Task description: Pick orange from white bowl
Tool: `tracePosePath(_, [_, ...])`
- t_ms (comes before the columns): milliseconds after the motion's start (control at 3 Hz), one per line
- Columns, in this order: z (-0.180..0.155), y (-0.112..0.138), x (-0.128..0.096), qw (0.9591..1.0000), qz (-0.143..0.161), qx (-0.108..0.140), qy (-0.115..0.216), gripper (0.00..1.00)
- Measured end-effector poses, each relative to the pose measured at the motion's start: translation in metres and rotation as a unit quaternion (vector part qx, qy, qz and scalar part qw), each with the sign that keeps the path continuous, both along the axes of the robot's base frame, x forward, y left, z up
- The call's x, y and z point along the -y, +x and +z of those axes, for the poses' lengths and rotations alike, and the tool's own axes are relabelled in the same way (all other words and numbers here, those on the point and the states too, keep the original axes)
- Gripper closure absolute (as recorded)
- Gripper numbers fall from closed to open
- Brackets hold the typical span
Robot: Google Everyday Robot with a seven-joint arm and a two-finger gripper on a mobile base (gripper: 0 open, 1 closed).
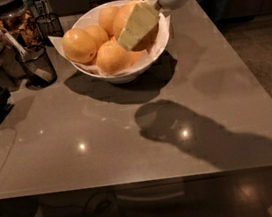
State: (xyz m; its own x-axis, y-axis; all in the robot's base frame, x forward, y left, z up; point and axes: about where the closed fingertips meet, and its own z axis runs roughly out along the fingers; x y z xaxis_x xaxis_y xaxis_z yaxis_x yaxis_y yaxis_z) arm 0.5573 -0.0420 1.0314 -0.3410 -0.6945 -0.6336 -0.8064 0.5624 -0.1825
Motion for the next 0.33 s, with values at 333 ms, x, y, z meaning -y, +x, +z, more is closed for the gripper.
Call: tracePosePath(333, [0.0000, 0.0000, 0.0000, 1.0000, 0.000, 0.000, 0.000, 1.00])
